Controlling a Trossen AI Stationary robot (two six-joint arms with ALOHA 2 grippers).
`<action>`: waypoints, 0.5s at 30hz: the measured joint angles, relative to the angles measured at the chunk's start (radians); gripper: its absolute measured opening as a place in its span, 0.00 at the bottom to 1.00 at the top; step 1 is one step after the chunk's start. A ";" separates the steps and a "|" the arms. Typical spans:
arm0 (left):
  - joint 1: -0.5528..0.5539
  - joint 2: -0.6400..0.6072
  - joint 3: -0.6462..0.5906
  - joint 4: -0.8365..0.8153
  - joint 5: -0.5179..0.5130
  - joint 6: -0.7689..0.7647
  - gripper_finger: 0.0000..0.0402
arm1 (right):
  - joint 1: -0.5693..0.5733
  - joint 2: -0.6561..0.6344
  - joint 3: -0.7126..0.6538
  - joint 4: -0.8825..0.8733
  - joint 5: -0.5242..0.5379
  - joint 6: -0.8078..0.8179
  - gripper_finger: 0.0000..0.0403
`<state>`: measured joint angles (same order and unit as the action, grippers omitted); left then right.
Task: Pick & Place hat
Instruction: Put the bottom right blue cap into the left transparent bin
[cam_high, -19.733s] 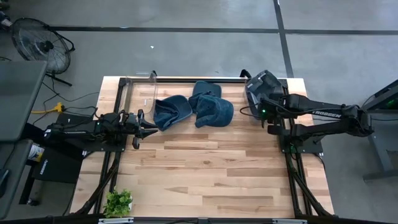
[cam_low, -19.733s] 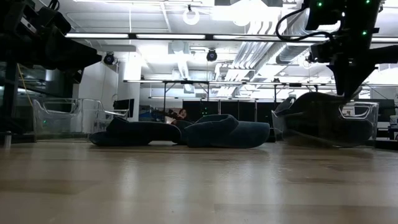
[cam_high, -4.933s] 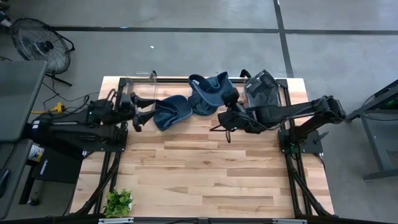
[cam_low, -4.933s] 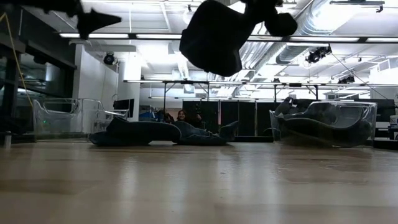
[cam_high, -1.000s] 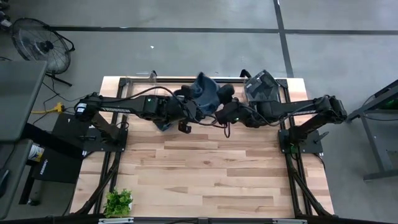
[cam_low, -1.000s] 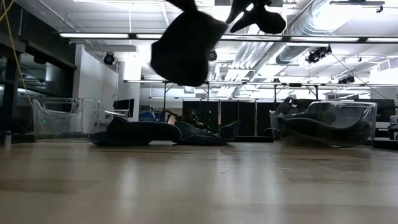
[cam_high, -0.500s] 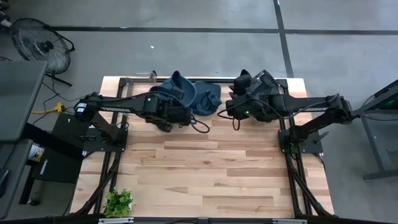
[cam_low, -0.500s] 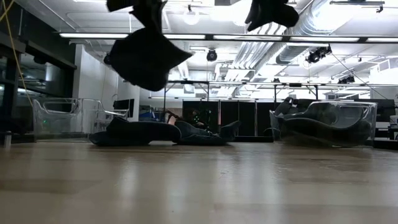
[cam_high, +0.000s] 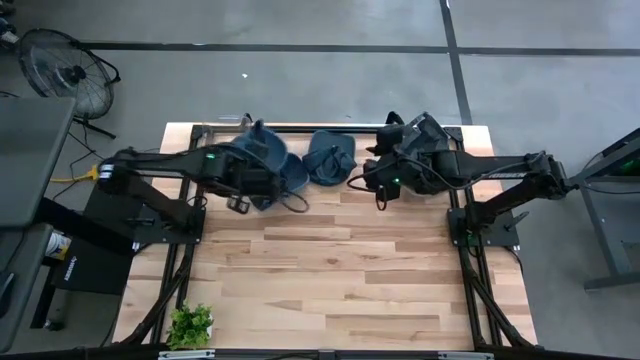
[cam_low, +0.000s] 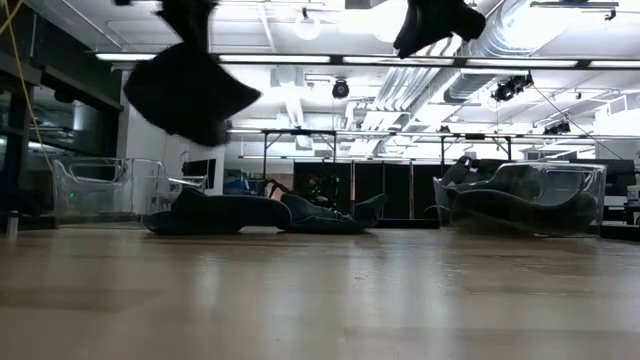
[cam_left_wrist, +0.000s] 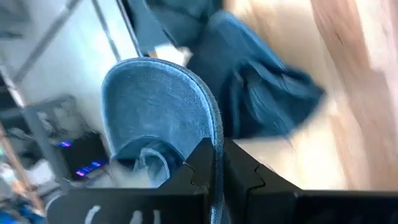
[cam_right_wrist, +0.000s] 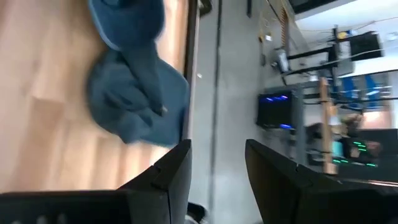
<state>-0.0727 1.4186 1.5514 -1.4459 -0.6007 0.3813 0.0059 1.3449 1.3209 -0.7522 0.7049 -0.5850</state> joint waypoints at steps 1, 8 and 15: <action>0.000 -0.025 -0.025 0.010 0.002 -0.018 0.02 | 0.000 0.000 0.000 0.005 -0.017 0.019 0.36; -0.001 -0.222 -0.228 0.193 -0.087 -0.153 0.02 | -0.011 0.000 0.000 0.065 -0.058 0.098 0.36; 0.000 -0.302 -0.342 0.201 -0.034 0.007 0.02 | -0.041 0.002 0.000 0.097 -0.185 0.192 0.36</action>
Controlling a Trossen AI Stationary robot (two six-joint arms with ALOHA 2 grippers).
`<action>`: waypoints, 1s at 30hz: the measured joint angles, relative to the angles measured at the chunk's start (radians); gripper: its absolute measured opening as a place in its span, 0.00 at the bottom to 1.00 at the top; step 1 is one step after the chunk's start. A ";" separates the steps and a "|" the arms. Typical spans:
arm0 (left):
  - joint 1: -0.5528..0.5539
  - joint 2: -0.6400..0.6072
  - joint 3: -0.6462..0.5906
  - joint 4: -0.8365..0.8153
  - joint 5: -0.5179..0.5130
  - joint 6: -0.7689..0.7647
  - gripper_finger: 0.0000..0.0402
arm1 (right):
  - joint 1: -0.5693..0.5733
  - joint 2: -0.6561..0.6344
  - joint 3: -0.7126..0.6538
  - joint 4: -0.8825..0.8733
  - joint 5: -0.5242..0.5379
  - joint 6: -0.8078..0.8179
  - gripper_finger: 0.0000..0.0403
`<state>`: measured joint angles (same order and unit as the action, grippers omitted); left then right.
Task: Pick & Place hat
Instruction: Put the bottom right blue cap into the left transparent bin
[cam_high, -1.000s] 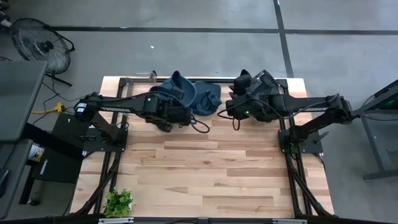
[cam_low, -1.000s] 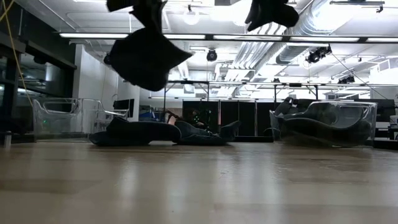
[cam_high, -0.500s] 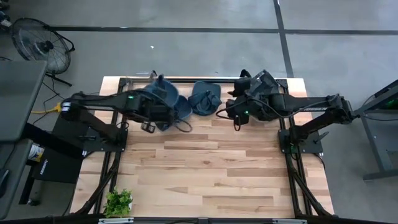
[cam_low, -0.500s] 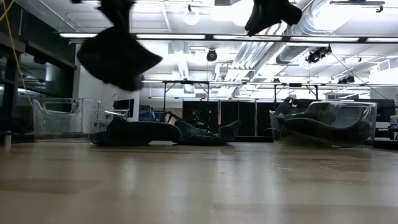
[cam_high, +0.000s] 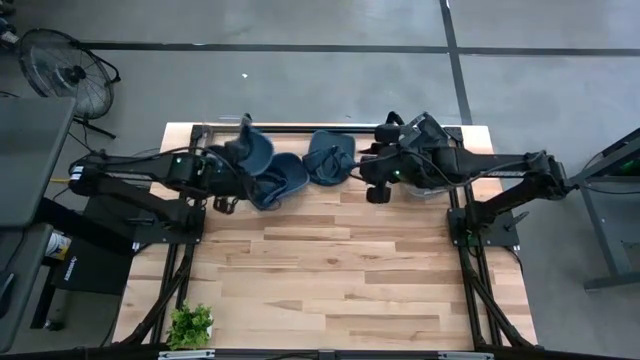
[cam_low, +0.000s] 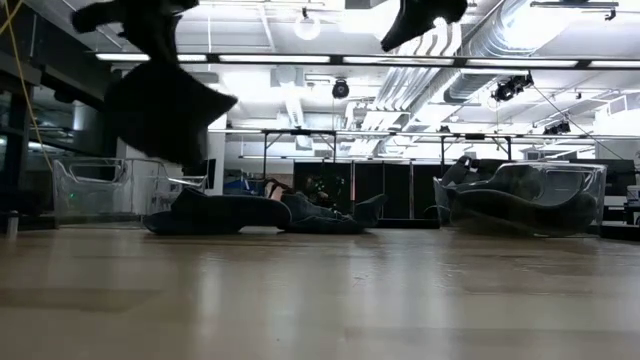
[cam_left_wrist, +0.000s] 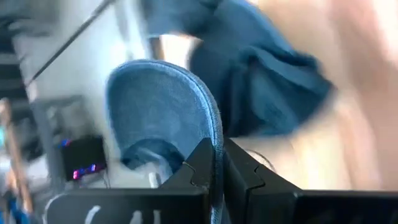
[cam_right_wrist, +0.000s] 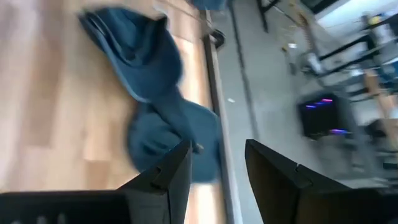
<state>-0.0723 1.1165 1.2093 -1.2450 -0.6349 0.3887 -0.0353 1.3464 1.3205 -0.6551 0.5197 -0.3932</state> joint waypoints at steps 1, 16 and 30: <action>-0.001 -0.001 -0.005 0.014 0.010 0.035 0.02 | -0.005 0.002 0.000 0.009 -0.034 0.025 0.36; 0.000 -0.001 -0.097 0.018 -0.118 0.011 0.02 | -0.010 0.133 -0.001 0.191 -0.190 0.207 0.36; 0.272 0.034 -0.096 0.020 -0.065 -0.827 0.02 | -0.010 0.143 -0.001 0.186 -0.189 0.333 0.36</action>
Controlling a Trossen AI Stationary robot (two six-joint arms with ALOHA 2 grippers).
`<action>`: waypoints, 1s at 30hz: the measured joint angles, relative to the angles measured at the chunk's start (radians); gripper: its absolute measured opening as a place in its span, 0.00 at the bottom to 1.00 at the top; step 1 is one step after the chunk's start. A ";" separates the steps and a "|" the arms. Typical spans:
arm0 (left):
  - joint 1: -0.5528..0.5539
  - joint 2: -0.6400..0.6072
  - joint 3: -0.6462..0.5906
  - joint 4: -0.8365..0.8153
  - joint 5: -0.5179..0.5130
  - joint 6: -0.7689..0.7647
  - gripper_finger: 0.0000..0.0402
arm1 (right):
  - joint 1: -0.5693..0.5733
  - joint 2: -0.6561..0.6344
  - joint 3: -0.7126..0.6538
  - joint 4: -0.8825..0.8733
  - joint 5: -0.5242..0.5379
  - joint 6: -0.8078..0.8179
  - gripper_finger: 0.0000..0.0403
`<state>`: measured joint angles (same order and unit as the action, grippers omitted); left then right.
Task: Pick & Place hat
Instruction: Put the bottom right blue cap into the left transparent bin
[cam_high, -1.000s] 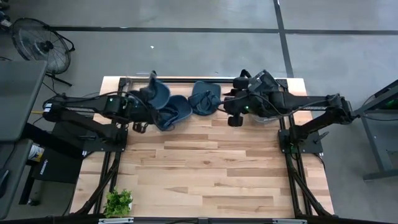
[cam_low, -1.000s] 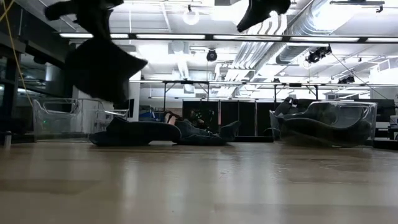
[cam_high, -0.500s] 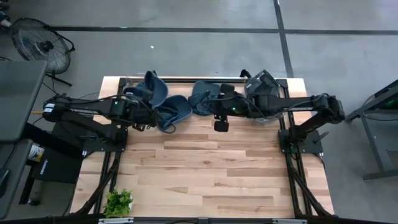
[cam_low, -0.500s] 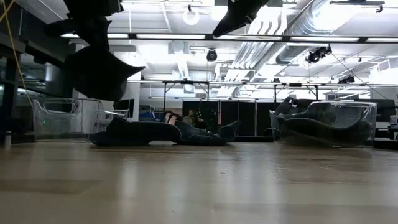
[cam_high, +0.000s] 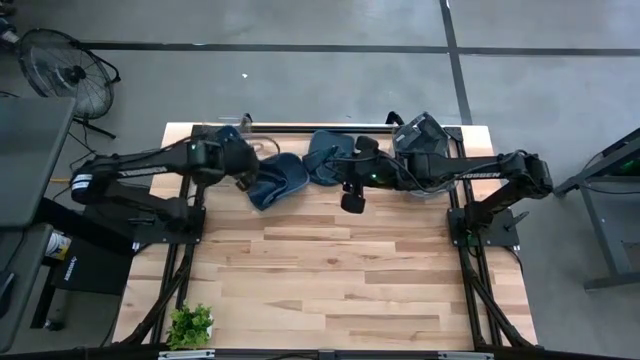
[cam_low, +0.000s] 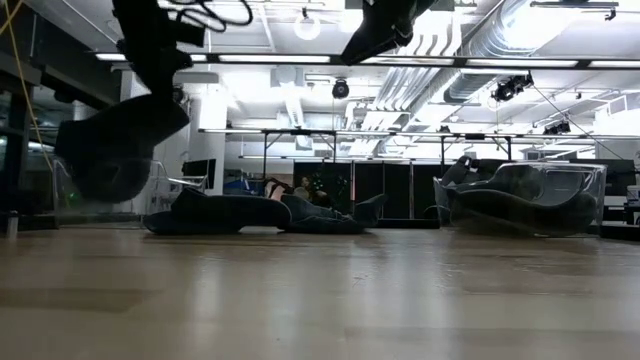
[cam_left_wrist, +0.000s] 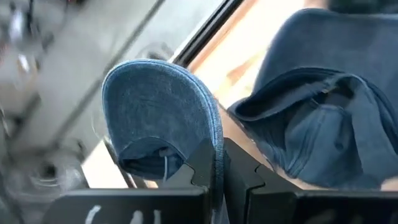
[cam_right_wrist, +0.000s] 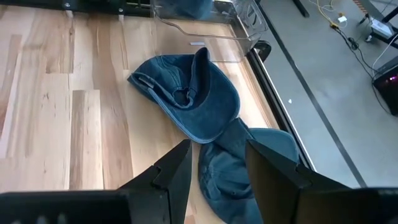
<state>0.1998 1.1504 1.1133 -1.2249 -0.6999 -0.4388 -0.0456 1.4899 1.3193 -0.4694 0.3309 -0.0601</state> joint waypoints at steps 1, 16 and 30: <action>0.028 0.005 0.000 0.009 0.016 -0.015 0.02 | 0.000 0.000 0.000 0.000 0.000 0.005 0.36; 0.371 0.254 0.213 -0.046 0.197 -0.173 0.02 | 0.000 0.000 0.000 -0.008 0.002 0.019 0.36; 0.567 0.375 0.263 -0.056 0.264 -0.260 0.02 | 0.000 0.000 0.000 -0.094 0.055 0.060 0.36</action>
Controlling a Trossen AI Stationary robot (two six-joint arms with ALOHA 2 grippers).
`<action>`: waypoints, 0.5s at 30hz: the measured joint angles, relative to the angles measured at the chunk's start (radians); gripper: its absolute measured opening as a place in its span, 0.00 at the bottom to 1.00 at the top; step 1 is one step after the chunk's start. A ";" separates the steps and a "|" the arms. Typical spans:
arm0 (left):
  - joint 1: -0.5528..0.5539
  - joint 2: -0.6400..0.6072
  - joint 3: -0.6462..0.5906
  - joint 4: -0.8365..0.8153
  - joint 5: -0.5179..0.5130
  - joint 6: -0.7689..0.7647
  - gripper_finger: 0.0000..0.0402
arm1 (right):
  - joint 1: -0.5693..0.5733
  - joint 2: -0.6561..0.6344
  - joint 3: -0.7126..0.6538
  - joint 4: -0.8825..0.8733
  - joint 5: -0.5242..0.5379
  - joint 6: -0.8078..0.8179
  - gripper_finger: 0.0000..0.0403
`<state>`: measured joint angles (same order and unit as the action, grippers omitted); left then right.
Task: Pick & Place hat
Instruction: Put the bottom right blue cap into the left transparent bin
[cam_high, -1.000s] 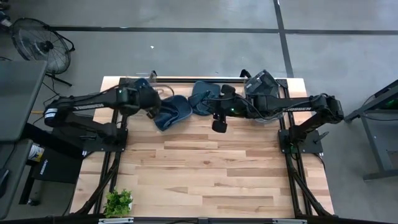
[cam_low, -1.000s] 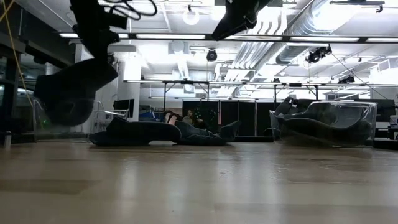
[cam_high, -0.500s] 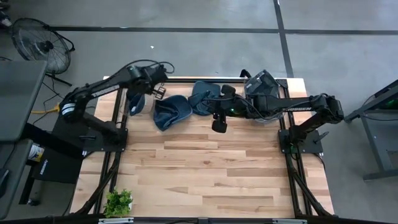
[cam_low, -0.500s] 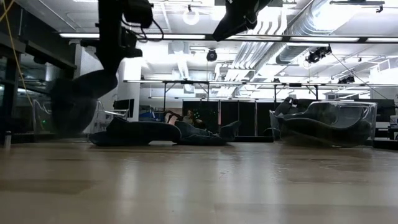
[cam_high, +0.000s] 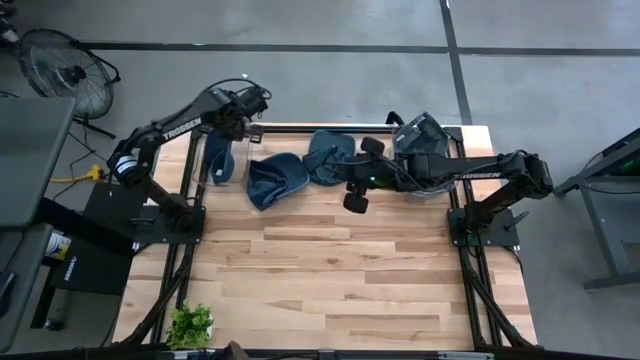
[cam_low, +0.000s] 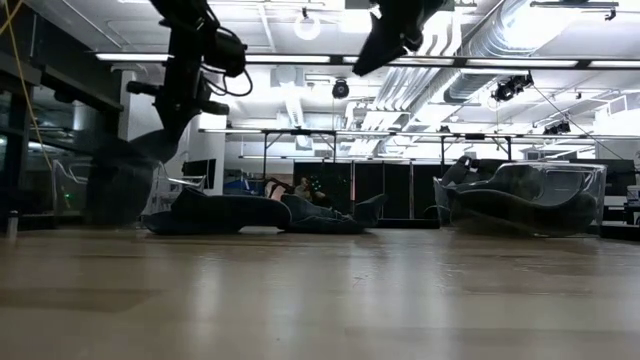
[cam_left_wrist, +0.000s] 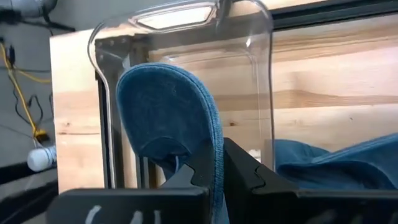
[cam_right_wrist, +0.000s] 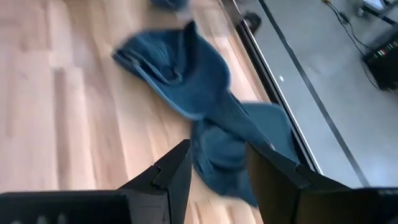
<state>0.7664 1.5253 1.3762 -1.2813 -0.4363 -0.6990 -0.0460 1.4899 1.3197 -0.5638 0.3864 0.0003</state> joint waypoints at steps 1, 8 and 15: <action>0.008 0.000 0.000 0.001 0.005 -0.006 0.02 | 0.000 0.000 0.000 -0.022 0.012 0.003 0.36; 0.021 0.000 -0.001 -0.003 0.022 -0.064 0.02 | 0.000 0.000 0.000 -0.187 0.071 0.052 0.36; 0.019 0.065 -0.002 0.001 0.041 -0.117 0.02 | 0.000 0.000 0.000 -0.285 0.076 0.097 0.36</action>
<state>0.7850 1.5902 1.3743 -1.2806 -0.3954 -0.8159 -0.0463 1.4895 1.3197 -0.8489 0.4619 0.0975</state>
